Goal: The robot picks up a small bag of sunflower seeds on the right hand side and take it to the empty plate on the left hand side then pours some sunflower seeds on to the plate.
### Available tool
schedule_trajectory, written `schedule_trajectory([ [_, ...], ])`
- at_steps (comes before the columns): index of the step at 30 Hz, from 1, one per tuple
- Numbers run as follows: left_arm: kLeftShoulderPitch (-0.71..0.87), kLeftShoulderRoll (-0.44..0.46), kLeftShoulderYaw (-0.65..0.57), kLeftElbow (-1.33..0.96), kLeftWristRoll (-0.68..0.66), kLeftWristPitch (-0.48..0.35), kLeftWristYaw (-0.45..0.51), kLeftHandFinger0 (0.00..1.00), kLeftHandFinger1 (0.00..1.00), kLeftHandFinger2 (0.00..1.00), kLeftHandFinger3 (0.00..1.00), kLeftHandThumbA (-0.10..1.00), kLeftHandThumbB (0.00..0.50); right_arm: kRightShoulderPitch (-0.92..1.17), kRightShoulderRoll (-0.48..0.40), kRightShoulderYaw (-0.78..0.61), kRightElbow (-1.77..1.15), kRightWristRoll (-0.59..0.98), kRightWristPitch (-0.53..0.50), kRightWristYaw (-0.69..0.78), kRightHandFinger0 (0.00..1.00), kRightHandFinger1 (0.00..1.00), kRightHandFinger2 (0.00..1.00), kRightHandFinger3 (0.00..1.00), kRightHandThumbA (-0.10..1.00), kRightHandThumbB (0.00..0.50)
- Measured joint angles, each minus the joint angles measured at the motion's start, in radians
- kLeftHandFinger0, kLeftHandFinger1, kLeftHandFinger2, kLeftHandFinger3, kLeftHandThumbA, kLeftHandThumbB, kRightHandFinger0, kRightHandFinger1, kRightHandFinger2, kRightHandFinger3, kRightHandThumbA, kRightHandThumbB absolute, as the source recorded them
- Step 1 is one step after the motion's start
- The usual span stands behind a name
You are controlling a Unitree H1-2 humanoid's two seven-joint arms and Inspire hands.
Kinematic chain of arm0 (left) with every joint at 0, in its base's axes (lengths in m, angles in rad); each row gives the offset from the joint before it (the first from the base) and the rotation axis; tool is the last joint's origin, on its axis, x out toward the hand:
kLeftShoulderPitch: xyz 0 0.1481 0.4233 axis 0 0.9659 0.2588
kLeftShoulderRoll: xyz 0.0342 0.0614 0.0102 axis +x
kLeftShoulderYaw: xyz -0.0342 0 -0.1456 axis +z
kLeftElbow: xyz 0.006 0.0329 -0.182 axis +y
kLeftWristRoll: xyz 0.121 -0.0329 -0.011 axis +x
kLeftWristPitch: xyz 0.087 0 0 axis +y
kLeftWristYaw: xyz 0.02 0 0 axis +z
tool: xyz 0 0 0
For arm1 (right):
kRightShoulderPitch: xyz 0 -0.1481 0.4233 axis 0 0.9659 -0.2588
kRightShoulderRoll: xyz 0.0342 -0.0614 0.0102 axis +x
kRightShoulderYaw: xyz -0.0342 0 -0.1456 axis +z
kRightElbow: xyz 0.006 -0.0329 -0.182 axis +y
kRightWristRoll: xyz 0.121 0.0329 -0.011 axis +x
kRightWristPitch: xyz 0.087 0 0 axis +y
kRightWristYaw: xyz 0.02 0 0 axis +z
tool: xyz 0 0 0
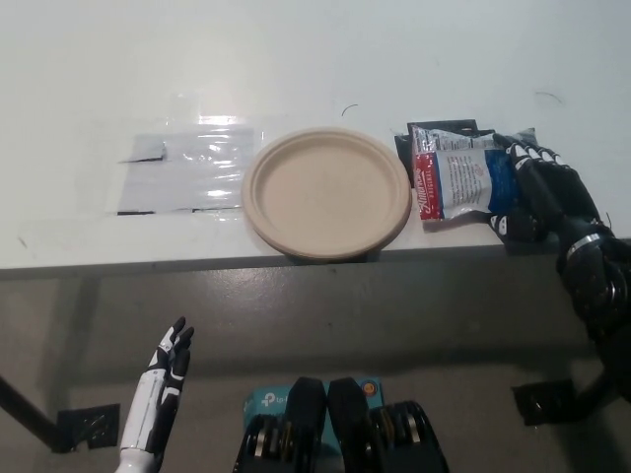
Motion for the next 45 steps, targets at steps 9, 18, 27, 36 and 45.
schedule_trajectory([
  [9, 0.0, -0.001, 0.003, 0.0, -0.008, -0.003, 0.0, 1.0, 1.0, 1.0, 1.0, 1.0, 0.038, -0.03, 0.005, 0.015, 0.043, 0.006, -0.001, -0.005, 1.0, 1.0, 1.0, 1.0, 0.88, 0.5],
  [18, 0.0, -0.002, 0.005, -0.001, -0.01, -0.005, 0.0, 1.0, 1.0, 1.0, 1.0, 1.0, 0.045, -0.036, 0.012, 0.024, 0.052, 0.006, 0.003, -0.008, 1.0, 1.0, 1.0, 1.0, 0.82, 0.5],
  [27, -0.002, -0.002, 0.008, 0.0, -0.015, -0.005, -0.001, 1.0, 1.0, 1.0, 1.0, 1.0, 0.052, -0.186, 0.043, 0.09, 0.363, -0.016, 0.0, -0.105, 0.0, 0.0, 0.15, 0.31, -0.1, 0.235],
  [36, -0.007, -0.004, 0.018, -0.001, -0.031, -0.006, -0.001, 1.0, 1.0, 1.0, 1.0, 1.0, 0.048, -0.339, 0.089, 0.21, 0.71, -0.045, -0.047, -0.356, 0.0, 0.1, 0.61, 0.6, -0.1, 0.166],
  [45, -0.018, -0.002, 0.02, -0.003, -0.04, -0.009, -0.001, 1.0, 1.0, 1.0, 1.0, 1.0, 0.057, -0.329, 0.107, 0.214, 0.767, -0.037, -0.132, -0.49, 0.0, 0.08, 0.55, 0.61, -0.1, 0.175],
])
